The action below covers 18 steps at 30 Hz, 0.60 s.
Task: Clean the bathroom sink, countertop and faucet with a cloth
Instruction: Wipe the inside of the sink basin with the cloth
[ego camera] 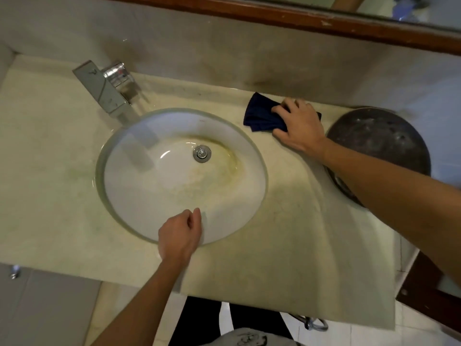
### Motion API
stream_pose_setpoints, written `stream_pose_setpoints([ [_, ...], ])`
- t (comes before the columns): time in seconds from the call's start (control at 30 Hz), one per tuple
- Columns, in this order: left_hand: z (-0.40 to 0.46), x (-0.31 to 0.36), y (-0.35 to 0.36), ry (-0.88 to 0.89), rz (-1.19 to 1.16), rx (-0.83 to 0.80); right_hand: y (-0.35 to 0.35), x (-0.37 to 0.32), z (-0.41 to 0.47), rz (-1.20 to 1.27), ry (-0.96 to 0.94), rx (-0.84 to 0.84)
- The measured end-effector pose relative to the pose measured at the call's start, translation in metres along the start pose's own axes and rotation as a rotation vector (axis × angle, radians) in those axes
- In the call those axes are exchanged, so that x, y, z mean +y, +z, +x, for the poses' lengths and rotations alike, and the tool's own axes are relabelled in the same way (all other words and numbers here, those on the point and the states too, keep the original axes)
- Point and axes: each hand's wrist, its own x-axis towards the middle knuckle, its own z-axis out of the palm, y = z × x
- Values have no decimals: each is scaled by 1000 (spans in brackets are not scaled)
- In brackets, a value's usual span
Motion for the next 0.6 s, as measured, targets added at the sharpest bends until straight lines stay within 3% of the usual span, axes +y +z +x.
stream_pose_setpoints([
  [0.23, 0, -1, 1, -9, -27, -9, -1, -54, -87, 16, 95, 8],
  [0.37, -1, -3, -1, 25, -19, -20, -6, -126, -151, 84, 218, 27],
  [0.5, -3, -3, -3, 68, -13, -25, -12, -194, -189, 373, 342, 3],
  [0.6, -3, -4, -3, 83, -4, -22, -31, -193, -200, 747, 521, 111],
])
